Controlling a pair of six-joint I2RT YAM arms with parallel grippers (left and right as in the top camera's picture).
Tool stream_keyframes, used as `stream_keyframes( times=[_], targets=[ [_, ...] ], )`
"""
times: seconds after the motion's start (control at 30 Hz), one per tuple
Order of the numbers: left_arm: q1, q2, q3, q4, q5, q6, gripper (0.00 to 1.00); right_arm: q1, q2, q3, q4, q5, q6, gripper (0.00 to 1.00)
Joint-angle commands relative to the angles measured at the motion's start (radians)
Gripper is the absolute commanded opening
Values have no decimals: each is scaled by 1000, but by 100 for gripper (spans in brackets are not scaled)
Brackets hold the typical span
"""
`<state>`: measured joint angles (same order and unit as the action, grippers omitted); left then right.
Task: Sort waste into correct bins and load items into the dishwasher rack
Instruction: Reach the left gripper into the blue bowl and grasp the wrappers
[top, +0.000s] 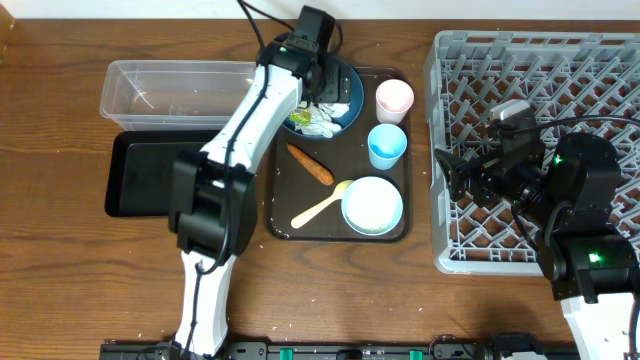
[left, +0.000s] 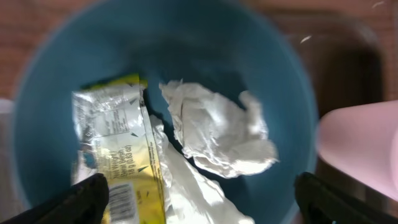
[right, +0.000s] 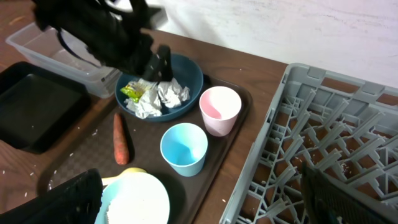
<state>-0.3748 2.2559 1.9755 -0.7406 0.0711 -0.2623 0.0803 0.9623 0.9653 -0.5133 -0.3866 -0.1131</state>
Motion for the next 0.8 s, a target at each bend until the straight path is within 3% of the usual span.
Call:
stream_keyframes(
  times=[0.0, 0.33, 0.37, 0.43, 0.53, 0.63, 0.7, 0.77],
  targets=[
    [2, 72, 18, -2, -20, -32, 100, -14, 0, 22, -3, -6, 15, 99],
    [2, 168, 16, 4, -20, -32, 99, -14, 0, 22, -4, -6, 15, 99],
    [2, 172, 16, 6, -20, -32, 95, -14, 0, 22, -4, -6, 15, 99],
    [2, 179, 16, 6, -20, -32, 66, -14, 0, 22, -4, -6, 15, 99],
    [2, 179, 16, 7, -20, -32, 34, -14, 0, 22, -4, -6, 15, 99],
    [2, 172, 16, 6, -19, -32, 14, -14, 0, 22, -4, -6, 14, 99],
    [2, 154, 17, 5, -1, -32, 6, -14, 0, 22, -3, -6, 15, 99],
    [5, 125, 19, 5, 21, -32, 6, -14, 0, 22, -4, -6, 15, 99]
  ],
)
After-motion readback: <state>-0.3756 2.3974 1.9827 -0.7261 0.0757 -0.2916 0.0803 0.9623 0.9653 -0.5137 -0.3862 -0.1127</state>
